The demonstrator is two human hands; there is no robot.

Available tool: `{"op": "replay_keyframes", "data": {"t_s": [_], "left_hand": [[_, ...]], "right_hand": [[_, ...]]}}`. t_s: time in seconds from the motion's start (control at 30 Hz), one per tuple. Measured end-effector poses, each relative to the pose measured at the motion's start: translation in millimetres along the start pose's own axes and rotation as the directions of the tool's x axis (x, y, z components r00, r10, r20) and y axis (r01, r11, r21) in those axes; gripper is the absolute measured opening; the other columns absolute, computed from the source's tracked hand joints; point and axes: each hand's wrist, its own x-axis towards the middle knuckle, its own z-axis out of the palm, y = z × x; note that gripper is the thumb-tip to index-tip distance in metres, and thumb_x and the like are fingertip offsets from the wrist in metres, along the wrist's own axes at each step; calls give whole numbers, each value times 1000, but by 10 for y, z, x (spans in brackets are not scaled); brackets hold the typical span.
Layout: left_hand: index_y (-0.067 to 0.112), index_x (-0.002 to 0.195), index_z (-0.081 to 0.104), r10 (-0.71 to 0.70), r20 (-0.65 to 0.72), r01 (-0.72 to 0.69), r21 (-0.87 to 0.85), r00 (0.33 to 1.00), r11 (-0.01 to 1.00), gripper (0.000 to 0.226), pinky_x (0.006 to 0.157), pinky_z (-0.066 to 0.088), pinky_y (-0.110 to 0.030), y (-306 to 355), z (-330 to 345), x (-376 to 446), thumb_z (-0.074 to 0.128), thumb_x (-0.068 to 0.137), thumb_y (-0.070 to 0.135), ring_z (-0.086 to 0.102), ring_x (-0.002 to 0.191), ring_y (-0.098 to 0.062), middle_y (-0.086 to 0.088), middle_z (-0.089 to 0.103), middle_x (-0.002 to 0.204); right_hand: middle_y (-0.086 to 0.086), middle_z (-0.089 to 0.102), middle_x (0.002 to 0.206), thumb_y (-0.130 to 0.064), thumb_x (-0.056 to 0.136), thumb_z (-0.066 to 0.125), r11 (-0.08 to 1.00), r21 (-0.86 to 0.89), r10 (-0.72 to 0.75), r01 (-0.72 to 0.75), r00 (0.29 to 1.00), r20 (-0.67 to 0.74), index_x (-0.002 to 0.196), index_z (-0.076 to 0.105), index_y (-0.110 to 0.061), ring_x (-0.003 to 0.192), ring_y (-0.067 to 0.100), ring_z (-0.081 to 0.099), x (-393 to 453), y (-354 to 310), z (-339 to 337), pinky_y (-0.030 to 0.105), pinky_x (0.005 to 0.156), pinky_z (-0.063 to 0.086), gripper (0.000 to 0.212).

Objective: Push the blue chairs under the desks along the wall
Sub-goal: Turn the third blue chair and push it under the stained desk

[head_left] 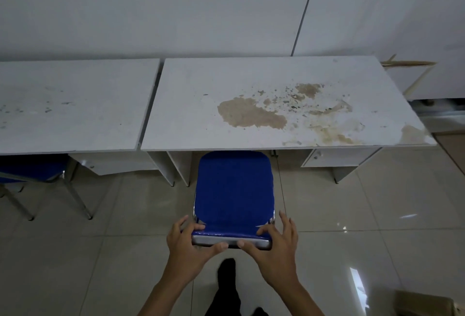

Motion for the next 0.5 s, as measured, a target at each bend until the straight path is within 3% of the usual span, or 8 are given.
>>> {"op": "replay_keyframes", "data": {"t_s": [0.2,0.37,0.5], "left_hand": [[35,103,63,36,-24,-37,-33,999,999,75,110,44,-44,234,102,549,85,46,79,26,143,-20,15,31,139],[34,101,65,45,-46,-47,-32,998,998,71,111,40,-43,398,88,995,86,47,76,25,144,-21,6,37,148],[38,98,62,62,-56,-64,-30,996,997,73,111,42,-44,473,58,1321,81,44,83,28,143,-22,5,39,147]], "right_hand": [[-8,12,171,-85,58,78,999,-1,-33,33,999,-2,91,62,-40,157,16,-2,643,-155,-109,60,122,22,58],[-12,19,164,-74,62,84,997,-1,-78,78,996,-31,89,63,-36,144,-4,5,1107,-319,-109,46,117,26,51],[-10,21,165,-75,62,84,996,-21,-93,92,994,-52,88,63,-37,142,-4,7,1416,-389,-74,43,114,30,51]]}}
